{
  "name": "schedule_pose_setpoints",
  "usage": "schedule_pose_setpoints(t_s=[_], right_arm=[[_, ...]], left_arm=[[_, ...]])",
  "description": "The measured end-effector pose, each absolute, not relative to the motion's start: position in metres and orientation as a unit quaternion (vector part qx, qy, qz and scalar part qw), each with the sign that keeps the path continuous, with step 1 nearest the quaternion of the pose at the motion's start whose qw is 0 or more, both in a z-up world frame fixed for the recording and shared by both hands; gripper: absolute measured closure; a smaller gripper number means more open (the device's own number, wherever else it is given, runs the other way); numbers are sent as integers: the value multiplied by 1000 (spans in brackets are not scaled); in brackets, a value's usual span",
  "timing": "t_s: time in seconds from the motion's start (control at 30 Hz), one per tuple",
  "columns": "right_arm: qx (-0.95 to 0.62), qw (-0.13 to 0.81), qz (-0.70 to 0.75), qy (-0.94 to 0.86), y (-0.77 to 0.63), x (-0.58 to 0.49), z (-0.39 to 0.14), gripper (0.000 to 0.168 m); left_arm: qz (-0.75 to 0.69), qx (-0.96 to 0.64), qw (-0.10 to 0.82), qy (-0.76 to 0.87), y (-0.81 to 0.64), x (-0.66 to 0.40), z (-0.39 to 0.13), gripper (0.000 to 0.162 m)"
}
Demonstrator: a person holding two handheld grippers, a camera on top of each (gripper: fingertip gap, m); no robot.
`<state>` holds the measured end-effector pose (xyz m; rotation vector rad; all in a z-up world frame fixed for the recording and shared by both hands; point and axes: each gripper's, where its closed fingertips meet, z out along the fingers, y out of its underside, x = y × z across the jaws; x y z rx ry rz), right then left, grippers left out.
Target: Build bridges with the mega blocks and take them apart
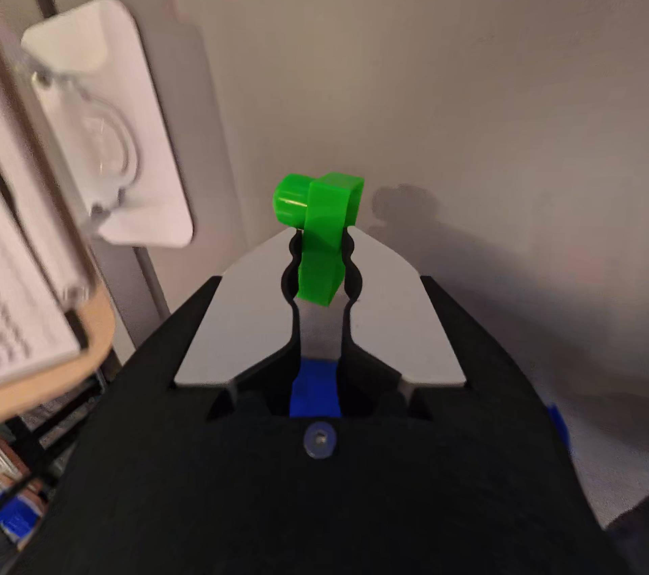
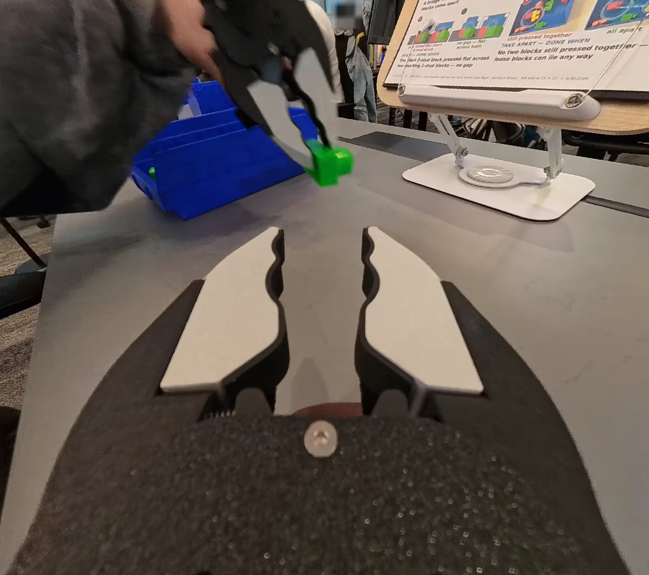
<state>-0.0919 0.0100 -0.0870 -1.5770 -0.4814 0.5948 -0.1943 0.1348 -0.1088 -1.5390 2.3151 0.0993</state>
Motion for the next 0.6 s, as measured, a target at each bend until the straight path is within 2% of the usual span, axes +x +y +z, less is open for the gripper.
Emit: schedule_pose_setpoints(t_s=[0.2, 0.43, 0.53, 0.6], right_arm=[[-690, 644, 259, -203, 6, -81, -85, 127], [-696, 640, 271, -179, 8, -67, -86, 127], [-699, 635, 277, -178, 9, -67, -87, 127], [-701, 632, 276, -182, 9, -69, -89, 127]], left_arm=[[47, -487, 143, 860, 147, -121, -165, 141], [28, -432, 130, 892, 135, -97, -182, 140], [32, -452, 121, 883, 133, -102, -182, 107], [31, -471, 118, 874, 131, -113, -172, 97]])
